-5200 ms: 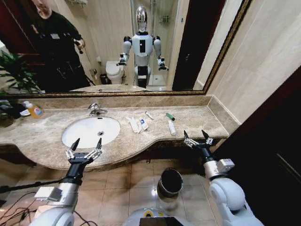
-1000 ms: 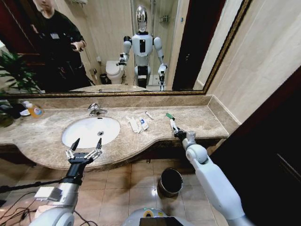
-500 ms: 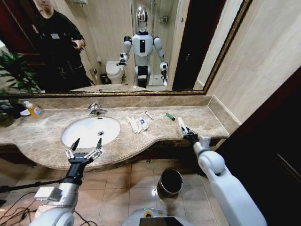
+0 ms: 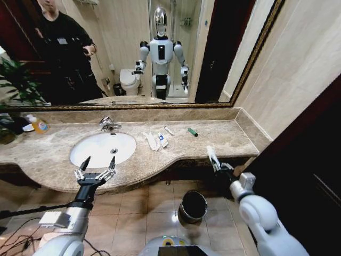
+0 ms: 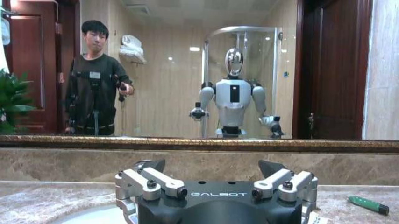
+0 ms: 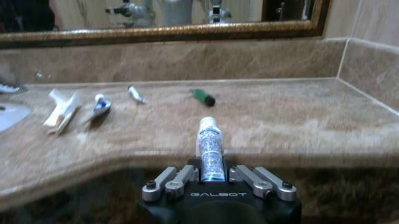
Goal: Pick up the trash from the sink and place it in the trash bin.
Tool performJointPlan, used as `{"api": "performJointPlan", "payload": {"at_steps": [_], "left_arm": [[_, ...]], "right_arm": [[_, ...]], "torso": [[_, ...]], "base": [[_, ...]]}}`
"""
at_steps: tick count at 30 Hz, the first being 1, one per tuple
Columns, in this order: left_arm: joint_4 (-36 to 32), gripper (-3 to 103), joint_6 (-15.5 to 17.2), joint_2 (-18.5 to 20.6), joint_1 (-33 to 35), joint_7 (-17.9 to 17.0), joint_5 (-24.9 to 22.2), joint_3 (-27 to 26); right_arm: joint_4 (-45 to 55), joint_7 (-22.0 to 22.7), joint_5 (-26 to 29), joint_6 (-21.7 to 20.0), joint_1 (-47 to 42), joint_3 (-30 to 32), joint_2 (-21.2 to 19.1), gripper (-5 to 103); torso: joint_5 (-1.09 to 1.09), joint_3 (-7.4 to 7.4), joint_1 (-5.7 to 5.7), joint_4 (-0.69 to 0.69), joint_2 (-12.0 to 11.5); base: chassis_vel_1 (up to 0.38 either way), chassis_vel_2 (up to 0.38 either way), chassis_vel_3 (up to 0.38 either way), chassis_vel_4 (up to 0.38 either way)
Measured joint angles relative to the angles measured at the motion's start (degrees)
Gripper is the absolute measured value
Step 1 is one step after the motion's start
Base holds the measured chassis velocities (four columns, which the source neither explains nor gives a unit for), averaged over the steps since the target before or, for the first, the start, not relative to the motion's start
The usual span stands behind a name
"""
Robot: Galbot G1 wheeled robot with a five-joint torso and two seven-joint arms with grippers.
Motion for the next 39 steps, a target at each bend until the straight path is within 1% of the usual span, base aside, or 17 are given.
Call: {"api": "performJointPlan", "payload": {"at_steps": [3,7,11,12,15,16,17,20,21,25,26,29,30,33,34,38,39], "left_arm": [[0.00,100,0.00,0.00,0.00,0.00,0.00,0.00],[0.00,100,0.00,0.00,0.00,0.00,0.00,0.00],[0.00,100,0.00,0.00,0.00,0.00,0.00,0.00],[0.00,100,0.00,0.00,0.00,0.00,0.00,0.00],[0.00,100,0.00,0.00,0.00,0.00,0.00,0.00],[0.00,100,0.00,0.00,0.00,0.00,0.00,0.00],[0.00,100,0.00,0.00,0.00,0.00,0.00,0.00],[0.00,100,0.00,0.00,0.00,0.00,0.00,0.00],[0.00,100,0.00,0.00,0.00,0.00,0.00,0.00],[0.00,100,0.00,0.00,0.00,0.00,0.00,0.00],[0.00,100,0.00,0.00,0.00,0.00,0.00,0.00],[0.00,100,0.00,0.00,0.00,0.00,0.00,0.00],[0.00,100,0.00,0.00,0.00,0.00,0.00,0.00],[0.00,100,0.00,0.00,0.00,0.00,0.00,0.00],[0.00,100,0.00,0.00,0.00,0.00,0.00,0.00],[0.00,100,0.00,0.00,0.00,0.00,0.00,0.00],[0.00,100,0.00,0.00,0.00,0.00,0.00,0.00]], "right_arm": [[-4.22,-2.49,-4.48,3.57,-1.90,-1.25,2.47,20],[-8.04,-3.65,-6.58,5.28,-1.34,-2.23,3.98,20],[-16.66,-5.55,-9.40,8.42,2.31,-4.15,6.66,20],[-16.66,-5.55,-9.40,8.42,2.31,-4.15,6.66,20],[-23.72,-6.75,-11.56,9.83,5.20,-5.04,8.49,20],[-26.12,-7.44,-12.37,9.97,6.06,-5.15,9.07,20],[-26.12,-7.44,-12.37,9.97,6.06,-5.15,9.07,20],[-32.52,-9.77,-14.04,9.96,8.31,-5.48,10.53,20],[-32.52,-9.77,-14.04,9.96,8.31,-5.48,10.53,20],[-40.94,-11.41,-16.38,10.80,11.91,-5.77,12.74,20],[-40.94,-11.41,-16.38,10.80,11.91,-5.77,12.74,20],[-48.14,-12.15,-19.32,12.82,14.89,-5.80,14.30,20],[-48.14,-12.15,-19.32,12.82,14.89,-5.80,14.30,20],[-55.17,-12.63,-21.51,15.30,18.11,-5.52,15.66,20],[-55.17,-12.63,-21.51,15.30,18.11,-5.52,15.66,20],[-63.20,-12.02,-22.90,17.55,21.86,-4.40,16.70,20],[-63.20,-12.02,-22.90,17.55,21.86,-4.40,16.70,20]], "torso": [[0.02,0.00,0.00,0.00,0.00],[0.01,0.01,0.01,0.00,0.00],[0.01,0.01,0.01,0.00,-0.01],[0.01,0.01,0.01,0.00,-0.01],[0.00,0.01,0.01,0.01,-0.01],[0.02,0.01,0.01,0.01,-0.01],[0.02,0.01,0.01,0.01,-0.01],[0.00,0.01,0.01,0.00,-0.01],[0.00,0.01,0.01,0.00,-0.01],[0.01,0.01,0.01,0.00,-0.01],[0.01,0.01,0.01,0.00,-0.01],[0.01,0.01,0.01,0.00,-0.01],[0.01,0.01,0.01,0.00,-0.01],[0.00,0.01,0.01,0.00,-0.01],[0.00,0.01,0.01,0.00,-0.01],[0.01,0.01,0.01,0.01,-0.01],[0.01,0.01,0.01,0.01,-0.01]], "base": [[0.000,0.000,0.000,0.000],[0.000,0.000,0.000,0.000],[0.000,0.000,0.000,0.000],[0.000,0.000,0.000,0.000],[0.000,0.000,0.000,0.000],[0.000,0.000,0.000,0.000],[0.000,0.000,0.000,0.000],[0.000,0.000,0.000,0.000],[0.000,0.000,0.000,0.000],[0.000,0.000,0.000,0.000],[0.000,0.000,0.000,0.000],[0.000,0.000,0.000,0.000],[0.000,0.000,0.000,0.000],[0.000,0.000,0.000,0.000],[0.000,0.000,0.000,0.000],[0.000,0.000,0.000,0.000],[0.000,0.000,0.000,0.000]]}}
